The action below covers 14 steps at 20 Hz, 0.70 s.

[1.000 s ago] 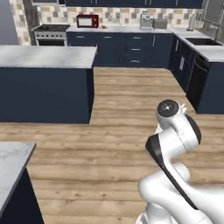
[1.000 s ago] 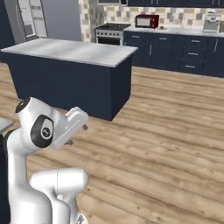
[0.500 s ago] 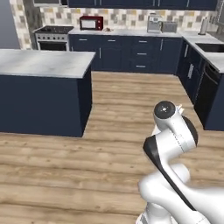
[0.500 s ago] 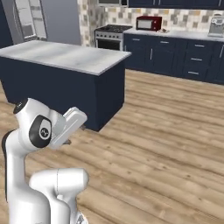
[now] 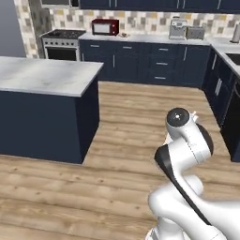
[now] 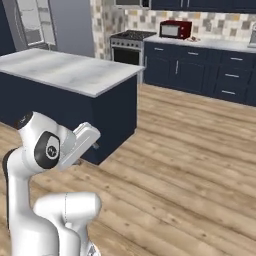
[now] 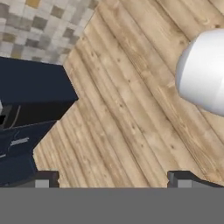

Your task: Place the cold items (mushroom and broccoli) from the fridge in one tupperware on the dining counter. Place the warm items (kebab skewer and hot dog) in the stove area in another tupperware.

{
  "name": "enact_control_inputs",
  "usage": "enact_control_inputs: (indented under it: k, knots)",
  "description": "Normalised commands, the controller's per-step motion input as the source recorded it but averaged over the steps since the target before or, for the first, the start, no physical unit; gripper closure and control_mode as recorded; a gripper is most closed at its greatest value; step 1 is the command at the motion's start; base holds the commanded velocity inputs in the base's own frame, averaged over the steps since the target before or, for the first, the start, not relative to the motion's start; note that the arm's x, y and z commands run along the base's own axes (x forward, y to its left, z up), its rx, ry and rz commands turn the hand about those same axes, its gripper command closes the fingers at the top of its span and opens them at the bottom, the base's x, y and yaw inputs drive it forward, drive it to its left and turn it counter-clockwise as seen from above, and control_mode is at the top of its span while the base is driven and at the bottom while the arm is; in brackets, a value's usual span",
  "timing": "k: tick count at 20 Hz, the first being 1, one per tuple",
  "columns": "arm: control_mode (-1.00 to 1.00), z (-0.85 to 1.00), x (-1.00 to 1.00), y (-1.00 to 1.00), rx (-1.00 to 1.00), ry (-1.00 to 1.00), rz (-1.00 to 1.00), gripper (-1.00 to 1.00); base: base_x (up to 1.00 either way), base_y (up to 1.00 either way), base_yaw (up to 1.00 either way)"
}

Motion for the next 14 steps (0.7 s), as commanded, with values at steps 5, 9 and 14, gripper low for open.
enact_control_inputs:
  k: [5,9,14]
  knots:
    - [1.00,0.00,0.00,0.00,0.00,0.00,0.00,-1.00,1.00,-0.45,0.26]
    - [1.00,0.00,0.00,0.00,0.00,0.00,0.00,-1.00,1.00,-0.61,0.21]
    - [1.00,0.00,0.00,0.00,0.00,0.00,0.00,-1.00,1.00,-0.68,0.19]
